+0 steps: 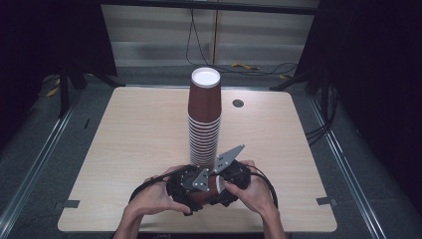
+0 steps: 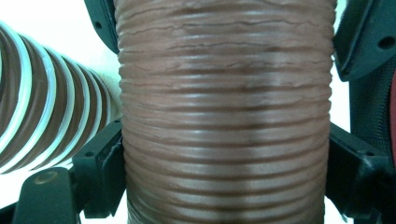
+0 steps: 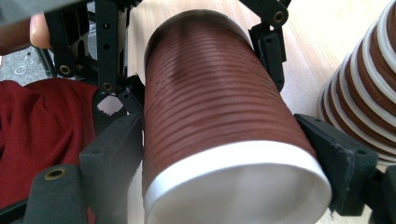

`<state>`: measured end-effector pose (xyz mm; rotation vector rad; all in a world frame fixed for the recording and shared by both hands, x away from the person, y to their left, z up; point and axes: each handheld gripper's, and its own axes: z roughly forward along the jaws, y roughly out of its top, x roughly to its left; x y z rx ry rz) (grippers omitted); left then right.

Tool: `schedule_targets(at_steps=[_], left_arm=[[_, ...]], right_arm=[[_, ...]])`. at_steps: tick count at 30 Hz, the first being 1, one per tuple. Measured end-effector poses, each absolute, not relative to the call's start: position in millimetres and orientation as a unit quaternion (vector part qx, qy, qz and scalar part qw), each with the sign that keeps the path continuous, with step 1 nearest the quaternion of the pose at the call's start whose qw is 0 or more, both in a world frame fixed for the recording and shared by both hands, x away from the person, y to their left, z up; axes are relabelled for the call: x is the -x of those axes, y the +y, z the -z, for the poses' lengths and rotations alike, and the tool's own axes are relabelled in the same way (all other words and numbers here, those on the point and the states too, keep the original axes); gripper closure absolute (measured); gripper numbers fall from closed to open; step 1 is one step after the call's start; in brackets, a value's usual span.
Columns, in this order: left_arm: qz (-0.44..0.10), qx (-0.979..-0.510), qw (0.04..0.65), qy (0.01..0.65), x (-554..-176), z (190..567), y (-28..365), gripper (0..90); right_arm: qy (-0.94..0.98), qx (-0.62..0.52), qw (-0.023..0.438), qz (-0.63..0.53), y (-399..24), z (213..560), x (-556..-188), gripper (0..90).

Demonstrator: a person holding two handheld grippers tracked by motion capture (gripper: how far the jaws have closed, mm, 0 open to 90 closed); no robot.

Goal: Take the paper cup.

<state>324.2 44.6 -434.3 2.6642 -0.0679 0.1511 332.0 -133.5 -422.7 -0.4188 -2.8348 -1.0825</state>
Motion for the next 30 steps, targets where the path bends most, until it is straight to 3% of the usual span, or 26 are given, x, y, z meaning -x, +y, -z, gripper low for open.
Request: schedule_targets(at_steps=[14,25,30], left_arm=[[-0.027,-0.964,0.263,-0.014,-323.0,436.5,49.3,15.1],[-0.042,-0.967,0.251,-0.027,-325.2,433.1,52.4,15.2],[-0.026,-0.958,0.284,-0.018,-323.1,435.9,58.6,14.4]], right_arm=[[-0.924,0.14,0.065,0.349,-134.6,426.1,-334.7,21.1],[-0.934,0.137,0.045,0.327,-126.4,423.0,-332.2,19.0],[-0.933,0.136,0.068,0.325,-128.2,426.6,-334.4,20.6]])
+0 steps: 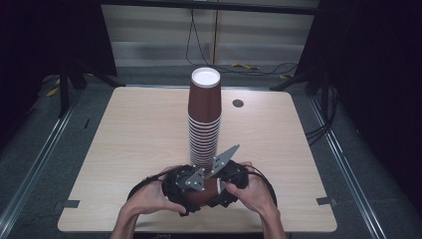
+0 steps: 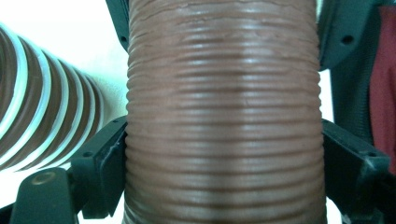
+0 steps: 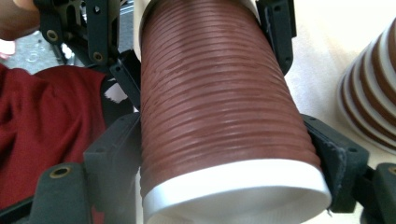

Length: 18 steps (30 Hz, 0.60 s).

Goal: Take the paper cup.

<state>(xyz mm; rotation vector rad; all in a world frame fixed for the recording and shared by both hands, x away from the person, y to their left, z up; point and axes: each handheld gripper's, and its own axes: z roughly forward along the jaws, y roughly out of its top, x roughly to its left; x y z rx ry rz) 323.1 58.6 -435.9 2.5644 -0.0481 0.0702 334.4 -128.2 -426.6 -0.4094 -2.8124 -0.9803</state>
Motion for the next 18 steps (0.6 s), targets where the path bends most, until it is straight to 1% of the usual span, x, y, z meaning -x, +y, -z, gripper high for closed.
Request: schedule_targets(at_steps=[8,14,18], left_arm=[[-0.028,-0.95,0.31,-0.015,-324.4,434.2,64.8,12.7],[-0.031,-0.938,0.345,-0.008,-327.9,429.5,70.2,12.2],[-0.034,-0.933,0.358,-0.004,-328.0,429.0,72.5,12.3]], right_arm=[[-0.929,0.13,0.059,0.342,-131.0,423.8,-333.5,20.9],[-0.922,0.13,0.052,0.362,-136.1,420.4,-332.3,21.0],[-0.921,0.13,0.042,0.364,-136.6,419.4,-331.8,21.0]])
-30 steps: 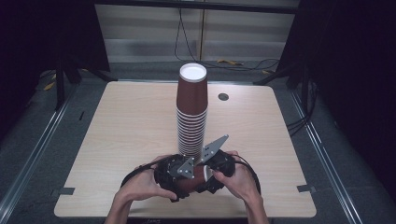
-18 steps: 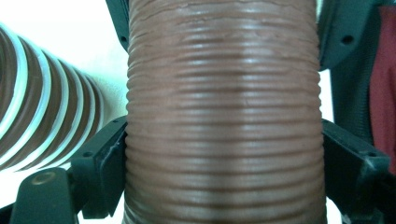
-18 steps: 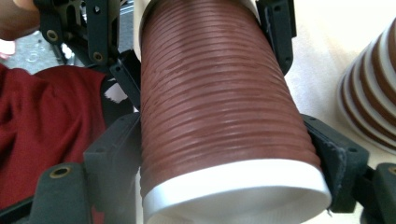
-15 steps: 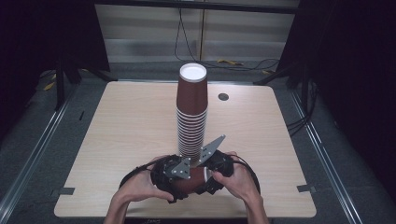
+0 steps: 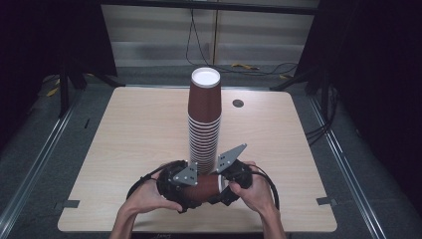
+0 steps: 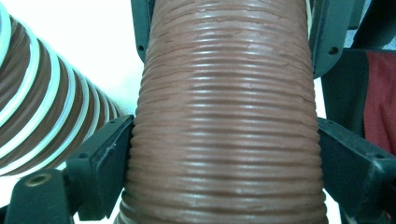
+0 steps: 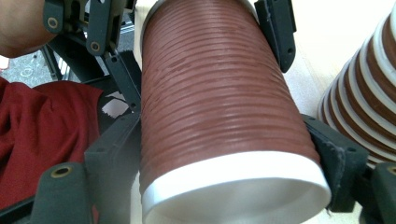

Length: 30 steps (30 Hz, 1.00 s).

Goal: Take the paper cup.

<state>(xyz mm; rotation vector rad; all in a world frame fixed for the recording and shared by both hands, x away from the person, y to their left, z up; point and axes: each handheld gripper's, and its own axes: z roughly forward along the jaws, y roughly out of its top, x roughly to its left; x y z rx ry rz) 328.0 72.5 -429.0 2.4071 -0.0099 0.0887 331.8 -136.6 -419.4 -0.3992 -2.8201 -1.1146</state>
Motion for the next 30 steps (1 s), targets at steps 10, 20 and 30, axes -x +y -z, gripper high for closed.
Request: schedule_targets(at_steps=[10,20,30], left_arm=[[-0.015,-0.902,0.432,0.009,-332.5,425.7,84.3,13.5],[-0.039,-0.858,0.511,0.032,-330.4,413.4,106.1,15.7],[-0.059,-0.829,0.554,0.056,-323.8,420.4,119.4,15.6]], right_arm=[[-0.918,0.127,0.038,0.372,-139.3,419.5,-332.6,21.3],[-0.913,0.144,0.032,0.38,-147.2,425.9,-332.0,21.1],[-0.894,0.183,0.016,0.409,-168.1,434.8,-329.2,21.0]])
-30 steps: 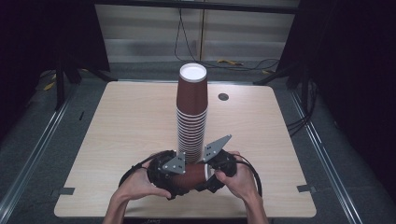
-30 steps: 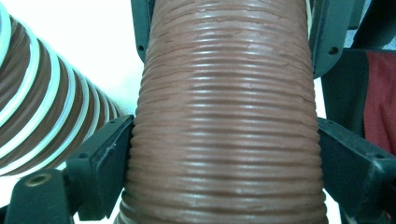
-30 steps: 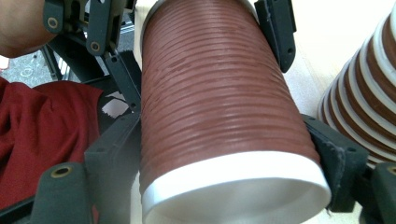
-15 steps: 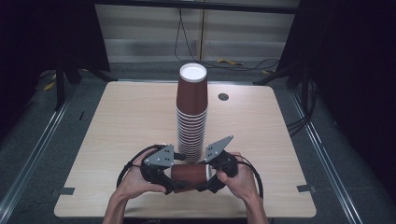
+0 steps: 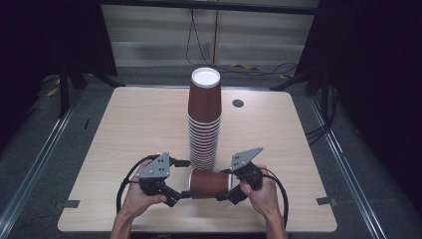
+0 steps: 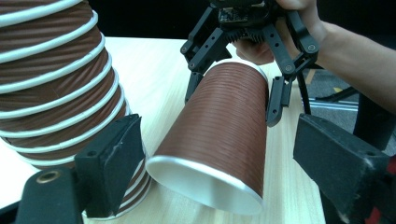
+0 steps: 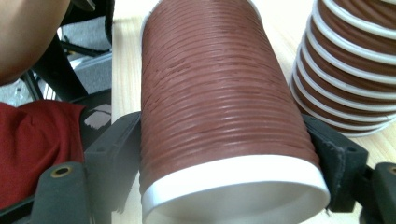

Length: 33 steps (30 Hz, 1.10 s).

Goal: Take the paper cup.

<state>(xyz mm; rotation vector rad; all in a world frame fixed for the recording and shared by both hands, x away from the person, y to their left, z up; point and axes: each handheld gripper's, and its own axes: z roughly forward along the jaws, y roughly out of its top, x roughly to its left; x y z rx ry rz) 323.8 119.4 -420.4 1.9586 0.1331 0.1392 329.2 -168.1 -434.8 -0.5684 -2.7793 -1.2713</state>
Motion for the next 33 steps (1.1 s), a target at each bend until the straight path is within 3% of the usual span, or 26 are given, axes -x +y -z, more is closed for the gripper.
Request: schedule_targets(at_steps=[14,33], left_arm=[[-0.064,-0.792,0.596,0.116,-322.0,439.1,135.5,15.8],[-0.048,-0.778,0.614,0.123,-317.8,455.8,131.5,15.5]], right_arm=[[-0.852,0.205,0.003,0.483,-183.8,450.6,-325.7,20.8],[-0.815,0.19,0.011,0.547,-191.1,462.7,-321.4,20.9]])
